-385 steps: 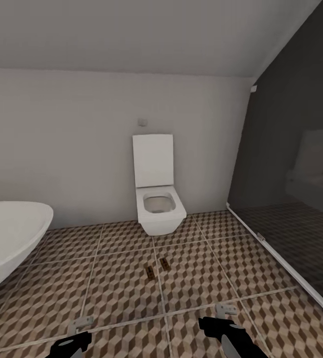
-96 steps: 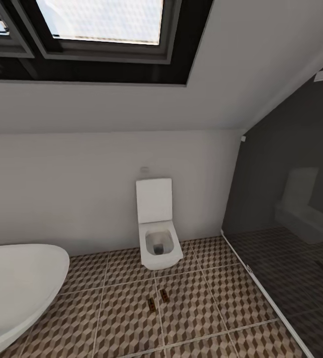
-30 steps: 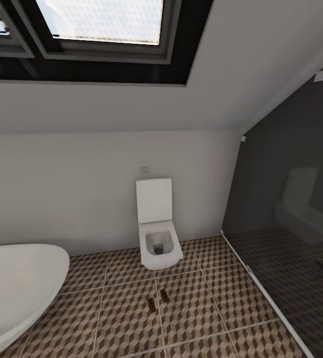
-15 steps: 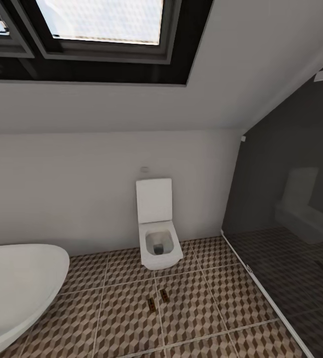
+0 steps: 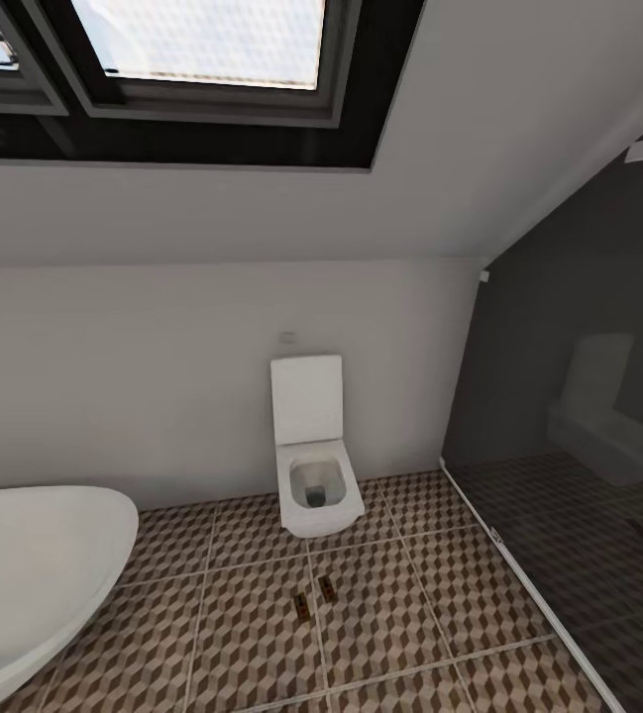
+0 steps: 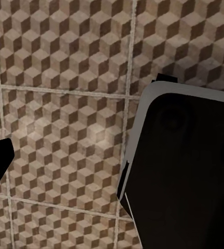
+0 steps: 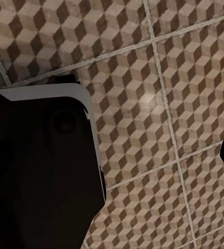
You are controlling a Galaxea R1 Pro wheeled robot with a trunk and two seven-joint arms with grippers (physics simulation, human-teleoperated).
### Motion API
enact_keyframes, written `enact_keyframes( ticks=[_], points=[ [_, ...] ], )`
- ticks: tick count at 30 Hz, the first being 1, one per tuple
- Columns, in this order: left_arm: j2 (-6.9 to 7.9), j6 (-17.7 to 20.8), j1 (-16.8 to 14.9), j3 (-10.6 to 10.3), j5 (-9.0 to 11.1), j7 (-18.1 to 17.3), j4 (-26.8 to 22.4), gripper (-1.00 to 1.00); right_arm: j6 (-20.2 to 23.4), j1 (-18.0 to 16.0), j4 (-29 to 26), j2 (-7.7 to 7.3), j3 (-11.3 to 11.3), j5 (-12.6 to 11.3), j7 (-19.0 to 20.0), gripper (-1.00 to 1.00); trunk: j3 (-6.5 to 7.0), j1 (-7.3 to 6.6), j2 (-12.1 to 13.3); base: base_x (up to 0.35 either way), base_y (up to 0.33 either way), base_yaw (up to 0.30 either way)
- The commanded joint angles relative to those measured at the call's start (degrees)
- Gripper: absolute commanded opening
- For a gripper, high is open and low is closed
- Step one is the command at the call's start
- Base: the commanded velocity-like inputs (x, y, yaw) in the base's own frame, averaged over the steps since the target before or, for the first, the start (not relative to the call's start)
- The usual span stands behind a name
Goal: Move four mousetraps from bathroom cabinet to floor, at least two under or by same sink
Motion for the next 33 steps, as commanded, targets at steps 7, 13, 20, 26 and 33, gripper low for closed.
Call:
enact_keyframes(
  ticks=[7, 13, 20, 26, 33],
  points=[
    [0.22, -0.07, -0.01, -0.45, 0.49, 0.24, -0.06, 1.00, -0.21, -0.06, 0.13, 0.04, 0.48, -0.53, -0.07, 1.00, -0.13, 0.03, -0.13, 0.000, 0.000, 0.000],
    [0.25, -0.11, -0.03, -0.44, 0.51, 0.24, -0.09, 1.00, -0.21, -0.07, 0.16, 0.03, 0.49, -0.53, -0.06, 1.00, -0.13, 0.03, -0.13, 0.000, 0.000, 0.000],
    [0.04, -0.13, -0.07, -0.44, 0.51, 0.24, -0.14, 1.00, -0.21, -0.07, 0.17, 0.03, 0.51, -0.53, -0.06, 1.00, -0.13, 0.03, -0.13, 0.000, 0.000, 0.000],
    [-0.08, -0.11, -0.07, -0.43, 0.44, 0.25, -0.13, 1.00, -0.21, -0.08, 0.16, 0.03, 0.50, -0.53, -0.06, 1.00, -0.13, 0.03, -0.13, 0.000, 0.000, 0.000],
    [0.09, -0.11, -0.05, -0.46, 0.43, 0.24, -0.05, 1.00, -0.21, -0.08, 0.17, 0.03, 0.51, -0.53, -0.06, 1.00, -0.13, 0.03, -0.13, 0.000, 0.000, 0.000]
  ],
)
